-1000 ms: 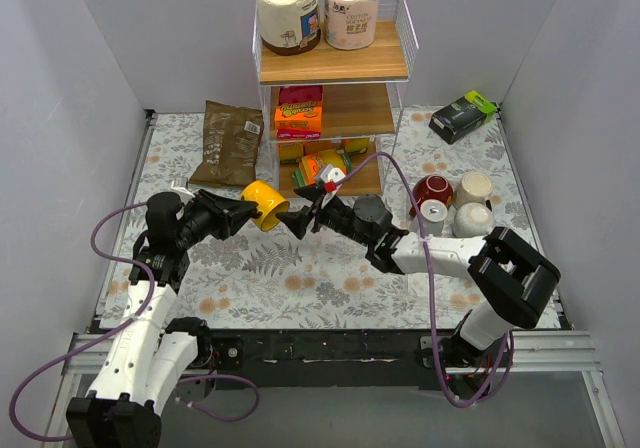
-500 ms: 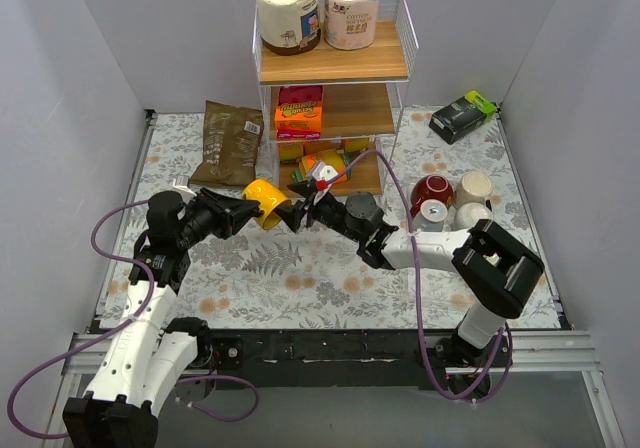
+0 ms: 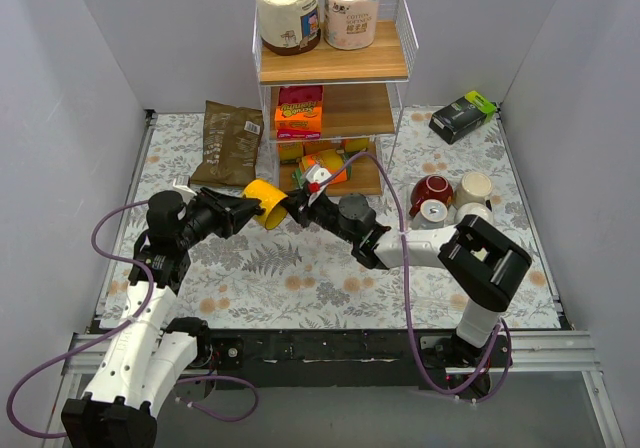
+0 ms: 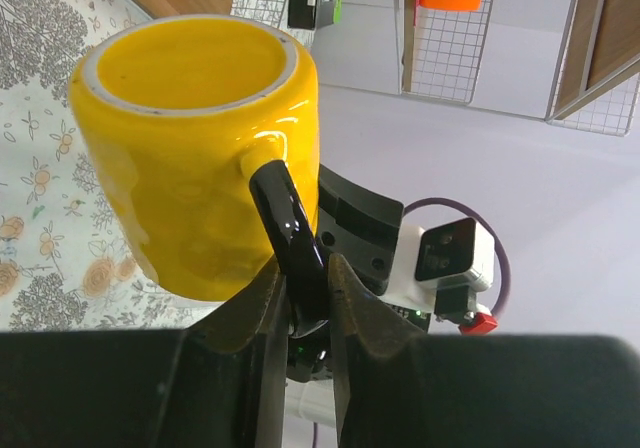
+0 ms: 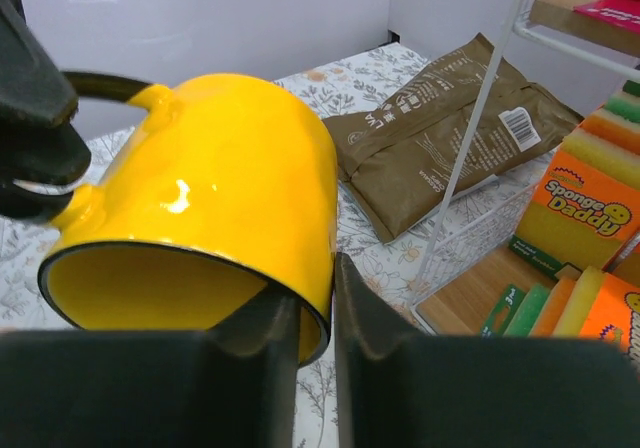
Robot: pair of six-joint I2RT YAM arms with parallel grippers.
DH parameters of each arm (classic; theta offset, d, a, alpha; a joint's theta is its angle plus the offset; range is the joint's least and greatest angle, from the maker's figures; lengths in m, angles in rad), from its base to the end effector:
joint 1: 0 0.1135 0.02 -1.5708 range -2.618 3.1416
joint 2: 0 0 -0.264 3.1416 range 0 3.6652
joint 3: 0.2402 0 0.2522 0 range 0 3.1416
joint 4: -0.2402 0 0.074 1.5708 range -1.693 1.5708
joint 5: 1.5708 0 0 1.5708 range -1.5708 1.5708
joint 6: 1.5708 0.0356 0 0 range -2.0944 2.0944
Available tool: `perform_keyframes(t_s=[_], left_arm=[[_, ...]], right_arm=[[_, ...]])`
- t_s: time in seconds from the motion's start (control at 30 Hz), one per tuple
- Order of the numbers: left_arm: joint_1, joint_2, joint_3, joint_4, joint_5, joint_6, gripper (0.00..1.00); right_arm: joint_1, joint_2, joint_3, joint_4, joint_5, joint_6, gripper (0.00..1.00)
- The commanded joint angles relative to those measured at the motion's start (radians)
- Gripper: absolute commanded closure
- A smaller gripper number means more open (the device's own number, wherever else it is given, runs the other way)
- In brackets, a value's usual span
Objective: Turn the mug right side up
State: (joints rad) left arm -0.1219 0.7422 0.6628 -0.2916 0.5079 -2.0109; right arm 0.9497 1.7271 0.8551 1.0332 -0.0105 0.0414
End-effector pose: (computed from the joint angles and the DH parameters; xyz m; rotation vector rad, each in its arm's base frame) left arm 0.1690 -0.0381 0.2942 -1.6848 1.7417 -1.7280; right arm 0.2166 0.3034 0.2429 -0.6491 1.3090 0.8236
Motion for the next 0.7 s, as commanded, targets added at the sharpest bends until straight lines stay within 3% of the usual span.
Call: perform_keyframes(t_s=[0.0,0.2,0.3,0.37,0.47,0.67], left_arm=[[-0.013,-0.033,0.031,0.04,0.047,-0.614,1.0],[-0.013,-0.023,-0.005,0.069,0.024,-0.542,0.99],[-0.013,0.019,-0.009,0.055,0.029,-0.399,0.62],[-0.013,0.046,-0.005,0.027,0.04,-0.248,0.26],[-0.013,0.106,-0.006,0.002,0.082,-0.064,0.1],[-0.013,0.095,0.03,-0.027,0.103,0.233,0.05]], right_arm=[[-0.003,-0.009,0.056,0.07,0.046,0.017,0.98],[-0.005,-0.06,0.042,0.007,0.03,0.048,0.99],[-0.005,-0.116,0.059,-0.158,0.024,0.072,0.99],[-0.005,-0.173,0.062,-0.305,0.02,0.08,0.99],[-0.005,-0.251,0.085,-0.483,0.018,0.084,0.99],[-0.009,-0.317,0.234,-1.01,-0.028,0.051,0.99]])
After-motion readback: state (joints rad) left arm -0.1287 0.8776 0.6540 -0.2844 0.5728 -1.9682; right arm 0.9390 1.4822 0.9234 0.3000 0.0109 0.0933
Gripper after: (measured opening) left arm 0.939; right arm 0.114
